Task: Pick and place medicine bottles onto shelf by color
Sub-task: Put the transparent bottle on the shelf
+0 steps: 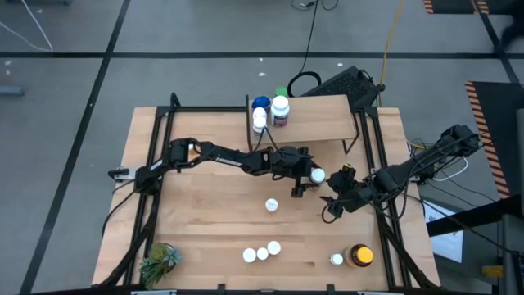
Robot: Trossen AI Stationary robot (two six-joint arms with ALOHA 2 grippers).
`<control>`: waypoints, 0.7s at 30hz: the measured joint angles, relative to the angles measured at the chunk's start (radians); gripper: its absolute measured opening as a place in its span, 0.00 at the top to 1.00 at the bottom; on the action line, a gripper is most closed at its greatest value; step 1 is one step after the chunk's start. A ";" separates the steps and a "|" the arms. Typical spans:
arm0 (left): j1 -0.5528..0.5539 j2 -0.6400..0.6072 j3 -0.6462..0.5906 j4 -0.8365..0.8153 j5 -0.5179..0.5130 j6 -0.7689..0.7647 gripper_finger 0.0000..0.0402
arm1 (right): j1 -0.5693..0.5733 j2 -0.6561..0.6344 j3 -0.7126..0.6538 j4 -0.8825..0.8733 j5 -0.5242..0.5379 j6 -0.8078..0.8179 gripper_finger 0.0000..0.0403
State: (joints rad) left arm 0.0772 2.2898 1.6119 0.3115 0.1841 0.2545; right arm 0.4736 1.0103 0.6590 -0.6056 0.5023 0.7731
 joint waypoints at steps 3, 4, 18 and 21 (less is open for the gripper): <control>0.000 0.000 0.000 0.000 0.000 -0.011 0.26 | 0.000 0.000 0.000 0.000 0.012 -0.001 0.24; 0.000 0.000 0.000 -0.001 0.000 -0.019 0.28 | 0.000 0.000 0.000 0.000 0.020 0.001 0.24; -0.009 -0.107 0.000 -0.234 -0.085 -0.163 0.41 | 0.029 0.000 0.000 0.004 0.053 0.024 0.24; -0.030 -0.184 0.000 -0.329 -0.186 -0.167 0.39 | 0.063 0.000 0.000 0.004 0.118 0.022 0.24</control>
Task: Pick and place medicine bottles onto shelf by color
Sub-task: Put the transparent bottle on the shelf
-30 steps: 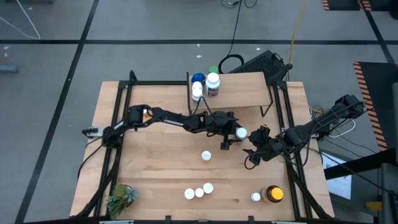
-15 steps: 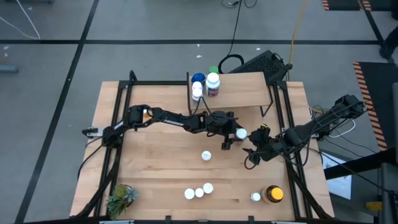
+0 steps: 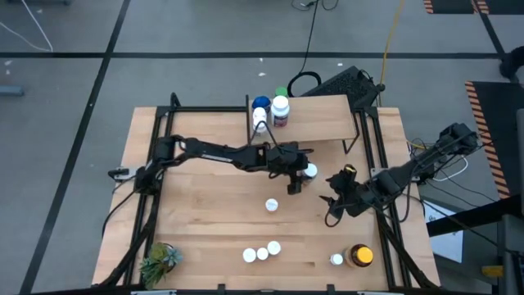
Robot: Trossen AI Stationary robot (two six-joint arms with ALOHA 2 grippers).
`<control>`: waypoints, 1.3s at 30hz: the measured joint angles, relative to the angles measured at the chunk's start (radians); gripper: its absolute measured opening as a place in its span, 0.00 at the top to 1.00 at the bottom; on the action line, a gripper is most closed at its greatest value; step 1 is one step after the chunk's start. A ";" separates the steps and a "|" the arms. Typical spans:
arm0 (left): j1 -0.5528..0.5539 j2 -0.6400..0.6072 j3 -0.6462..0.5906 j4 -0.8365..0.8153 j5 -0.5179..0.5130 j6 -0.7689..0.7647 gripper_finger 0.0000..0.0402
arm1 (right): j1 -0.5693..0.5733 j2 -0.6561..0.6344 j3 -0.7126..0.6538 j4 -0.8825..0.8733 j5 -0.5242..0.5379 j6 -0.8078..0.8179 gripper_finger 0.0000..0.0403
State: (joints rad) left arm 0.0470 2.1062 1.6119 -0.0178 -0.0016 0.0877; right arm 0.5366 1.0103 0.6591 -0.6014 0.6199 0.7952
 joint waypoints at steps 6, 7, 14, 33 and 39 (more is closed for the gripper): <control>-0.042 -0.155 0.000 -0.093 -0.115 0.008 0.43 | 0.045 0.000 0.000 0.012 0.046 0.010 0.24; -0.047 -0.180 0.000 -0.121 -0.146 0.011 0.43 | 0.054 0.000 0.000 0.011 0.055 0.017 0.24; -0.047 -0.347 -0.028 -0.224 -0.398 0.033 0.42 | 0.088 0.000 0.000 0.011 0.105 0.032 0.24; 0.148 -0.454 -0.364 0.158 -0.306 -0.026 0.38 | 0.087 -0.001 0.001 0.047 0.140 0.030 0.24; 0.174 -0.430 -0.367 0.194 -0.282 -0.031 0.37 | 0.087 -0.001 0.001 0.049 0.140 0.029 0.24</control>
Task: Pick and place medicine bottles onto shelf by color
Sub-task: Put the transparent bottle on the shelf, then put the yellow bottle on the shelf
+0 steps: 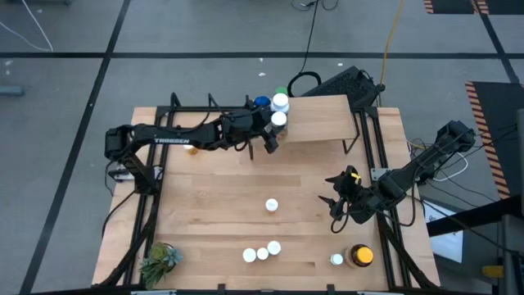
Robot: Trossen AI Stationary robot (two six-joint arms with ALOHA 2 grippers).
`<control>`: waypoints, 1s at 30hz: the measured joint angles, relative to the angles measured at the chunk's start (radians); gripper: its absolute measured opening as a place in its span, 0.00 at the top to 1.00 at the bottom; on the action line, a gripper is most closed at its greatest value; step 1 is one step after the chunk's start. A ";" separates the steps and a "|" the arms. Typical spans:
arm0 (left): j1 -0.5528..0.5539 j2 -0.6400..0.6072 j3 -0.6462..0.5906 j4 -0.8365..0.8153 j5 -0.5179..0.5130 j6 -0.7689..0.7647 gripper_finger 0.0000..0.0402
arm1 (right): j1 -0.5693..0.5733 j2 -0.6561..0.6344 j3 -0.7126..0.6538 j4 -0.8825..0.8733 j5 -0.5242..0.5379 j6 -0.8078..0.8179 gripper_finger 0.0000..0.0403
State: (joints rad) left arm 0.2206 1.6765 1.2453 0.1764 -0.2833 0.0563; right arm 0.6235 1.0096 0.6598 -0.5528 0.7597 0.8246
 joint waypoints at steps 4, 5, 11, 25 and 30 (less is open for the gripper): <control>0.006 0.032 -0.001 0.018 0.019 -0.010 0.37 | 0.000 0.000 0.000 0.003 0.000 0.000 0.24; 0.005 0.036 0.000 0.027 0.019 -0.010 0.37 | 0.000 0.000 0.000 0.003 -0.001 0.001 0.24; 0.005 0.037 0.000 0.026 0.018 0.006 0.37 | 0.000 0.000 0.000 0.002 -0.002 0.000 0.24; -0.035 0.010 0.006 0.058 -0.065 0.133 0.07 | 0.000 0.000 -0.029 0.018 -0.002 0.001 0.24; -0.079 -0.046 0.006 0.028 -0.070 0.158 0.03 | -0.006 0.000 -0.133 0.157 -0.001 -0.053 0.24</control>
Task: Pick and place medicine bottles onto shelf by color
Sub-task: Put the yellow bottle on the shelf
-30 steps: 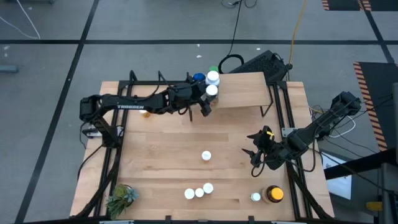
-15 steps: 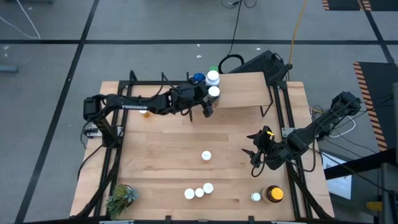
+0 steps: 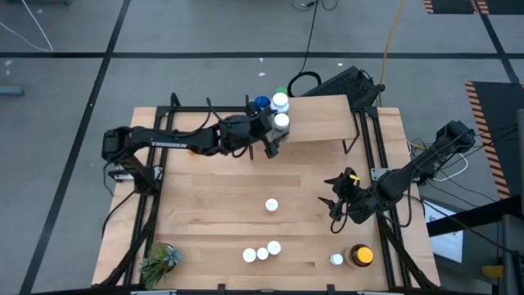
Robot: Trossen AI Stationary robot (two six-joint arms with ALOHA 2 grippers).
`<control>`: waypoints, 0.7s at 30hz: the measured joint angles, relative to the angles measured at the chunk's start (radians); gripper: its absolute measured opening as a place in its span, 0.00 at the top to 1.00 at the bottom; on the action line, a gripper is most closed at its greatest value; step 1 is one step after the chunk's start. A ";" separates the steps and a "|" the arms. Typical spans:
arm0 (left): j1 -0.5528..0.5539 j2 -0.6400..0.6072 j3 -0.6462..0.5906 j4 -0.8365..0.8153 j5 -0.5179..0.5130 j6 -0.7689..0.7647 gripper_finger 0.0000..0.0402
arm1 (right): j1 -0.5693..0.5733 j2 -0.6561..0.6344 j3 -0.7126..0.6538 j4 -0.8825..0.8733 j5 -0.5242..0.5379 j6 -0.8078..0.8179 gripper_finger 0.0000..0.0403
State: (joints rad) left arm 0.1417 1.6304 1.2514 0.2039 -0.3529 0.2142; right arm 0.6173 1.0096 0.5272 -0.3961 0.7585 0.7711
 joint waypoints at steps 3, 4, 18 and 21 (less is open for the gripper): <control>-0.038 -0.048 0.000 -0.027 -0.015 0.022 0.02 | -0.011 0.001 -0.058 0.160 -0.002 -0.129 0.24; -0.050 -0.065 0.000 -0.045 -0.016 0.037 0.02 | -0.015 0.000 -0.074 0.234 -0.001 -0.182 0.24; -0.138 -0.126 0.000 -0.066 -0.009 0.095 0.02 | -0.036 0.000 -0.284 1.291 -0.004 -0.896 0.24; -0.138 -0.113 0.001 -0.094 0.037 -0.025 0.02 | -0.064 0.000 -0.292 1.327 -0.001 -0.821 0.24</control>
State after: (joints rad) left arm 0.0040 1.5171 1.2527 0.1098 -0.3162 0.1897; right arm 0.5537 1.0092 0.2348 0.9314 0.7575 -0.0502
